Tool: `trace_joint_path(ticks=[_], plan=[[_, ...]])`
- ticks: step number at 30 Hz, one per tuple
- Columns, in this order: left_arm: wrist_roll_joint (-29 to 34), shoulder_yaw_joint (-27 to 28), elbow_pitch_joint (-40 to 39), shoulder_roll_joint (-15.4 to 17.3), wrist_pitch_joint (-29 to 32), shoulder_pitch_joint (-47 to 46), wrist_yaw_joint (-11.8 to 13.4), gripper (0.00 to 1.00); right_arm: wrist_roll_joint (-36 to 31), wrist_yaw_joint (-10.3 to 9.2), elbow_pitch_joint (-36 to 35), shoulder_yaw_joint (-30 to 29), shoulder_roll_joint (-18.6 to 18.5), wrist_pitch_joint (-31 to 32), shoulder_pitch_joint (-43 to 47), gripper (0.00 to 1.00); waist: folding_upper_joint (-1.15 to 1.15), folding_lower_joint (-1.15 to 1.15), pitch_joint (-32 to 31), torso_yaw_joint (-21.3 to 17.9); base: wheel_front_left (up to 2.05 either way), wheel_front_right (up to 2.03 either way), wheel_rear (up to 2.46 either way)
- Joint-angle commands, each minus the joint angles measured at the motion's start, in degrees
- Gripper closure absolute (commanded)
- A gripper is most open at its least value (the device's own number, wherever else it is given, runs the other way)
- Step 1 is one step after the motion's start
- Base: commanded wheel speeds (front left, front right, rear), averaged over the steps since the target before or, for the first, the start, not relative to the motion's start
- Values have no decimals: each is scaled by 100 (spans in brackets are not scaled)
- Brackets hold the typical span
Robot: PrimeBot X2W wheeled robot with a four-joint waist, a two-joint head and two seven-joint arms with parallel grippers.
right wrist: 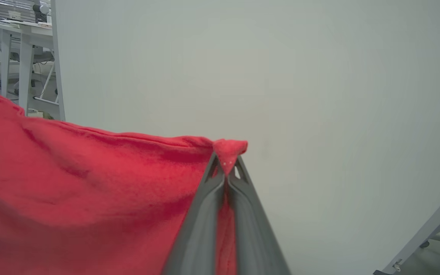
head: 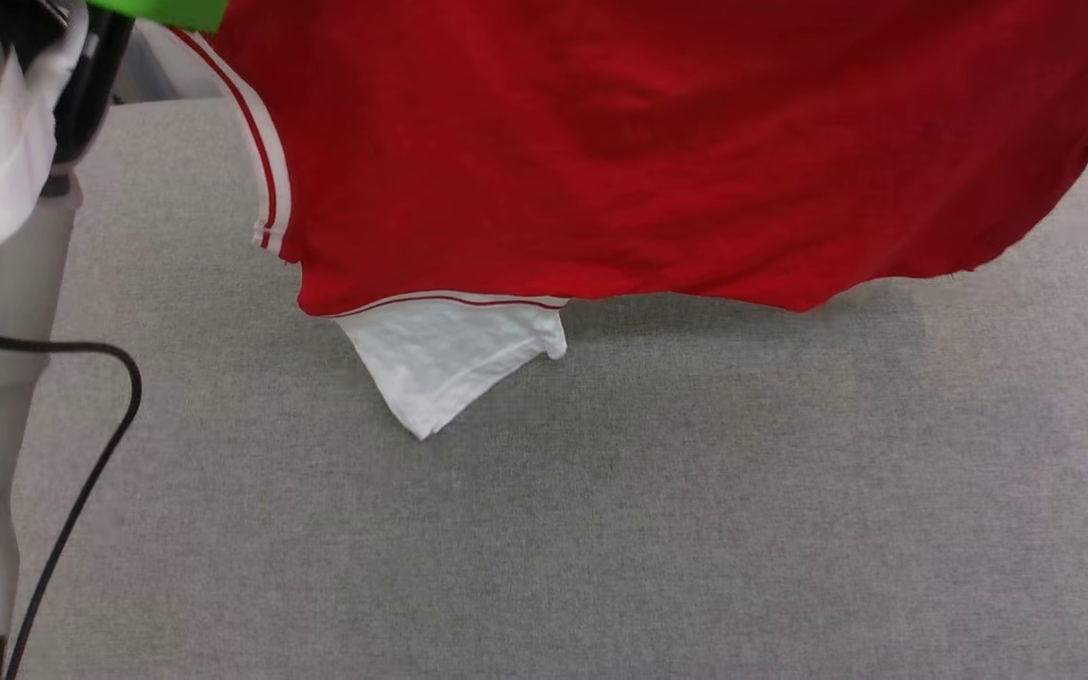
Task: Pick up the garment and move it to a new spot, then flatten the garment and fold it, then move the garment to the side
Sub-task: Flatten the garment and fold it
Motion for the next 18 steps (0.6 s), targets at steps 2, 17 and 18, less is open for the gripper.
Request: trace_joint_path(ticks=[2, 17, 18], plan=[[-50, -83, 140, -13, -6, -369, -14, 100, -66, -5, 103, 11, 1, 62, -335, 100, 0, 0, 398, 2, 0, 0, 0], [-131, -828, 1406, 47, 60, -3529, -18, 100, -727, -5, 1927, 432, 476, -493, -3336, 100, 0, 0, 1870, -272, 0, 0, 0], [-110, -923, 1478, 57, 75, -3753, -18, 100, -753, -5, 2088, 479, 509, -547, -3557, 100, 0, 0, 1935, -282, 0, 0, 0]])
